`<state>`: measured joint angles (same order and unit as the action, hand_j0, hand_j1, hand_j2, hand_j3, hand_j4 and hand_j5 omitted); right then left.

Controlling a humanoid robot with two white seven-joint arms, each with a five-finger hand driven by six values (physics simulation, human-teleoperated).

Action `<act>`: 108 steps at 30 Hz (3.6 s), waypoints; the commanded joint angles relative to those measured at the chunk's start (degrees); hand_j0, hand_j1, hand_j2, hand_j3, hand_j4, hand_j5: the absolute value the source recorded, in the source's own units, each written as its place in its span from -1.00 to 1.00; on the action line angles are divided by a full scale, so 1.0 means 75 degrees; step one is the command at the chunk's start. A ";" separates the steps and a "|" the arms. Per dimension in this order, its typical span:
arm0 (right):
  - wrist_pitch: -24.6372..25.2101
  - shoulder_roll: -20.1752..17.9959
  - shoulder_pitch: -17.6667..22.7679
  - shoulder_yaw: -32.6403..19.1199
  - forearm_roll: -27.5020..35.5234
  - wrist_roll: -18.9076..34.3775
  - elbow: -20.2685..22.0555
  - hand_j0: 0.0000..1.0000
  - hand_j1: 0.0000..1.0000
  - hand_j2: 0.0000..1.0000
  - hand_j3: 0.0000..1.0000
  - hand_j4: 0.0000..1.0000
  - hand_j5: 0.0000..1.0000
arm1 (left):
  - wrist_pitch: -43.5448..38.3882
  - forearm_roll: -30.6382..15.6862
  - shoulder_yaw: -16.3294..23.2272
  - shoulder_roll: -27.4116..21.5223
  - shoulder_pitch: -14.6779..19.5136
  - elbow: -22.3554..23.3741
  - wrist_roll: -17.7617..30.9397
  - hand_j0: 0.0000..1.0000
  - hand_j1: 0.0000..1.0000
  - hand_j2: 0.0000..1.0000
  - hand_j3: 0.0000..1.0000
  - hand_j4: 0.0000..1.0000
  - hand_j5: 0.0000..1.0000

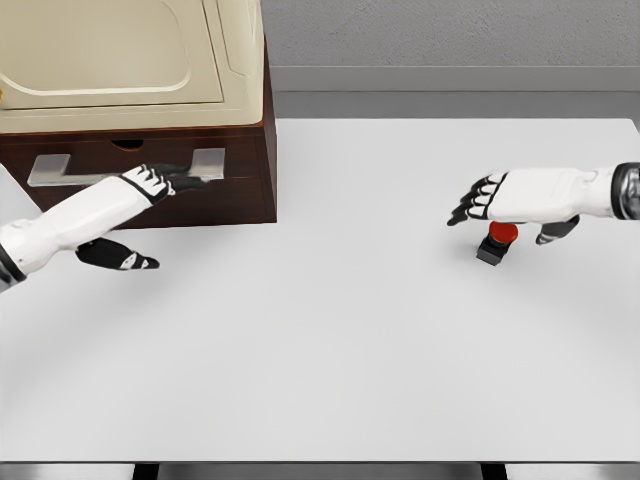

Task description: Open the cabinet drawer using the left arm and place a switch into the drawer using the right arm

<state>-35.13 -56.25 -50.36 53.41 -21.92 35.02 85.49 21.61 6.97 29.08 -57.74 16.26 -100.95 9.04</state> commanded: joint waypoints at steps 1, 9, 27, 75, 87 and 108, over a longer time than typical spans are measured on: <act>0.0017 0.0000 0.0000 0.0121 0.0005 -0.0003 -0.0066 1.00 1.00 1.00 1.00 1.00 1.00 | 0.0001 0.0055 -0.0069 -0.0047 0.0000 0.0100 -0.0010 1.00 1.00 1.00 1.00 1.00 1.00; 0.0017 0.0000 0.0000 0.0179 0.0016 -0.0003 -0.0183 1.00 1.00 1.00 1.00 1.00 1.00 | 0.0060 -0.0038 -0.0373 -0.0199 -0.0410 0.0065 -0.0022 1.00 1.00 1.00 1.00 1.00 1.00; 0.0017 0.0316 0.0000 0.0332 -0.0148 -0.0003 -0.0629 1.00 1.00 1.00 1.00 1.00 1.00 | 0.0763 -0.0566 -0.1826 -0.0856 -0.1851 -0.0298 -0.0046 1.00 1.00 1.00 1.00 1.00 1.00; 0.0017 0.0328 0.0000 0.0379 -0.0124 -0.0003 -0.0781 1.00 1.00 1.00 1.00 1.00 1.00 | 0.0986 -0.0531 -0.1030 -0.0199 -0.1043 -0.0064 -0.0046 1.00 1.00 1.00 1.00 1.00 1.00; 0.0017 0.0316 -0.0023 0.0367 -0.0136 -0.0003 -0.0781 1.00 1.00 1.00 1.00 1.00 1.00 | 0.1056 -0.0624 -0.1112 -0.0188 -0.1465 -0.0029 -0.0057 1.00 1.00 1.00 1.00 1.00 1.00; 0.0017 0.0258 -0.0012 0.0367 -0.0124 -0.0003 -0.0746 1.00 1.00 1.00 1.00 1.00 1.00 | 0.1785 -0.1152 -0.3866 -0.0375 -0.3750 -0.0298 -0.0046 1.00 1.00 1.00 1.00 1.00 1.00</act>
<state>-35.12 -54.25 -50.54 56.21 -23.08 35.02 79.88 34.92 -1.20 0.82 -60.23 -11.69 -103.22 8.67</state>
